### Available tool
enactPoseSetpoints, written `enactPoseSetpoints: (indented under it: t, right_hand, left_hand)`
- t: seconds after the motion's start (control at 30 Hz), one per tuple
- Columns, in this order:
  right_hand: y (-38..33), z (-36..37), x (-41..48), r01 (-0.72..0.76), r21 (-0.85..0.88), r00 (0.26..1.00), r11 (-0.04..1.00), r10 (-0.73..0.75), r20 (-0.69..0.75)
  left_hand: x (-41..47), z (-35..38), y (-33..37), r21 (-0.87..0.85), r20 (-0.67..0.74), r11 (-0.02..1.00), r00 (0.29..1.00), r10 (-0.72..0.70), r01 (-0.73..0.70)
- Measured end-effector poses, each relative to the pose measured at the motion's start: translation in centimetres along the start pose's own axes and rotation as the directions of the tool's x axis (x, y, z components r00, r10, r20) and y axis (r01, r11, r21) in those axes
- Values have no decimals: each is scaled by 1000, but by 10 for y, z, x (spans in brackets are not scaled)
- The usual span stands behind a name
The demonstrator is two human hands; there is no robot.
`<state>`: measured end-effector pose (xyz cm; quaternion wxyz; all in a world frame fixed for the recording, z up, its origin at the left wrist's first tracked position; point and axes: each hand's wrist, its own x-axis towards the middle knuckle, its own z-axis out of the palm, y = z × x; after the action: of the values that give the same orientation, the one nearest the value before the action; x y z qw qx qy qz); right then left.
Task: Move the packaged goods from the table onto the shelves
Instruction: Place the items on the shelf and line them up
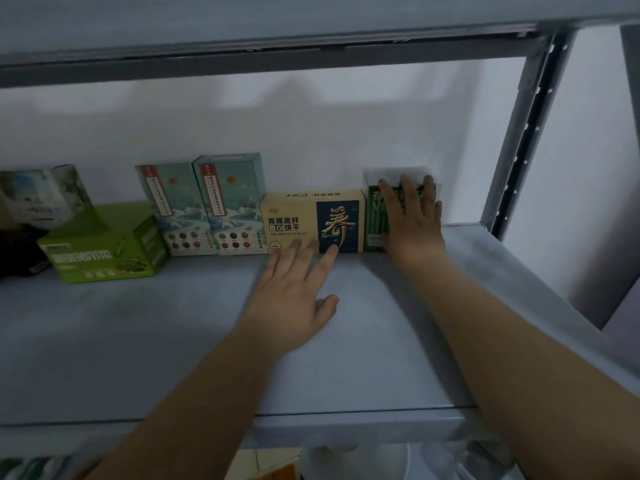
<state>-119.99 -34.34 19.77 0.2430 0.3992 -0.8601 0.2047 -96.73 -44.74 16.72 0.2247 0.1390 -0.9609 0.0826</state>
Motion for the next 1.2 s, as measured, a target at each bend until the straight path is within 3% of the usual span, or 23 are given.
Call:
enactPoseSetpoints:
  t: [0.53, 0.67, 0.8, 0.87, 1.03, 1.2]
  right_hand:
    - [7, -11, -11, 53, 38, 998, 998, -53, 17]
    - [-2, -17, -23, 129, 2, 992, 992, -129, 6]
    - [-25, -33, -48, 202, -50, 973, 978, -195, 126]
    - [-40, -44, -71, 203, -24, 966, 979, -196, 166]
    - [-65, -79, -137, 125, 56, 988, 991, -129, 82]
    - [-79, -109, -214, 12, -23, 998, 1000, -10, 64]
  left_hand:
    - [2, 3, -4, -49, -43, 998, 999, -29, 27]
    - [3, 3, -8, -58, -30, 996, 997, -66, 64]
    - [-2, -4, -5, -92, -9, 991, 996, -94, 93]
    - [-6, -11, -2, -129, 4, 990, 998, -65, 65]
    - [-27, -43, 5, -231, -20, 970, 997, 70, -72]
    - [-75, -54, 10, -298, -65, 929, 976, 210, -220]
